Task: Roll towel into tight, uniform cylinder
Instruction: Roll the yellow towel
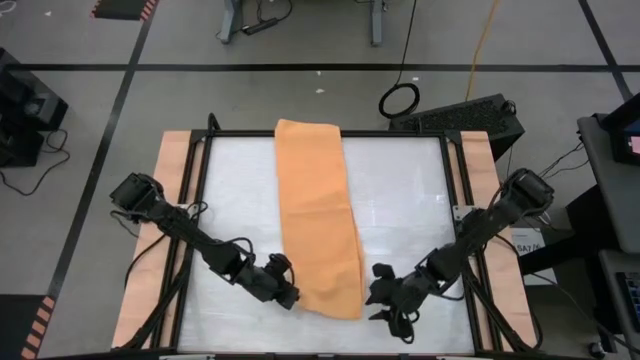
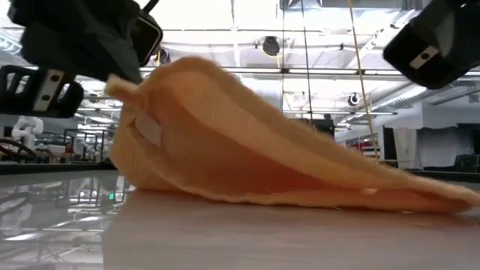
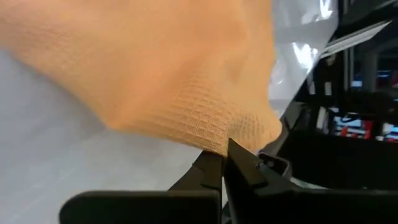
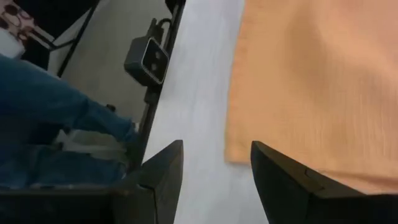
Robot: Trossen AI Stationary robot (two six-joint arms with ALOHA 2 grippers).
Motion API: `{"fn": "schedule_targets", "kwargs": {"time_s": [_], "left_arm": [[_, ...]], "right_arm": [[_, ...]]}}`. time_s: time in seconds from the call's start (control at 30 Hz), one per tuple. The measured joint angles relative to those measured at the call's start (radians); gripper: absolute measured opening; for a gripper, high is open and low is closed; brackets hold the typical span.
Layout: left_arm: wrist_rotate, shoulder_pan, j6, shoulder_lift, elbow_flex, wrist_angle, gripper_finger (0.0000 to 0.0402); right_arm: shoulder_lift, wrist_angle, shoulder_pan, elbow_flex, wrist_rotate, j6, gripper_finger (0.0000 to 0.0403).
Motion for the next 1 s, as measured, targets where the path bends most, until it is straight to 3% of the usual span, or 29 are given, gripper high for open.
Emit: {"fn": "schedule_targets", "kwargs": {"time_s": [0.2,0.33,0.5,0.7,0.9,1.0], "left_arm": [[-0.006,0.016,0.0,0.0,0.0,0.068,0.0005],[-0.016,0.019,0.001,0.0,0.0,0.136,0.0008],[-0.024,0.021,0.0,0.0,0.0,0.141,0.001],[-0.023,0.028,0.0,0.0,0.0,0.159,0.0011],[-0.022,0.035,0.002,0.0,0.0,0.164,0.0011],[-0.022,0.037,0.004,0.0,0.0,0.167,0.0011]], "right_arm": [[0.084,0.068,0.0,0.0,0.013,0.16,0.0178],[0.112,0.161,0.007,0.0,0.022,0.157,0.0181],[0.112,0.147,0.016,0.0,0.098,0.043,0.0223],[0.112,0.046,-0.008,0.0,0.123,0.128,0.0265],[0.112,-0.065,-0.007,0.0,0.123,0.162,0.0224],[0.112,-0.076,0.008,0.0,0.118,0.093,0.0195]]}}
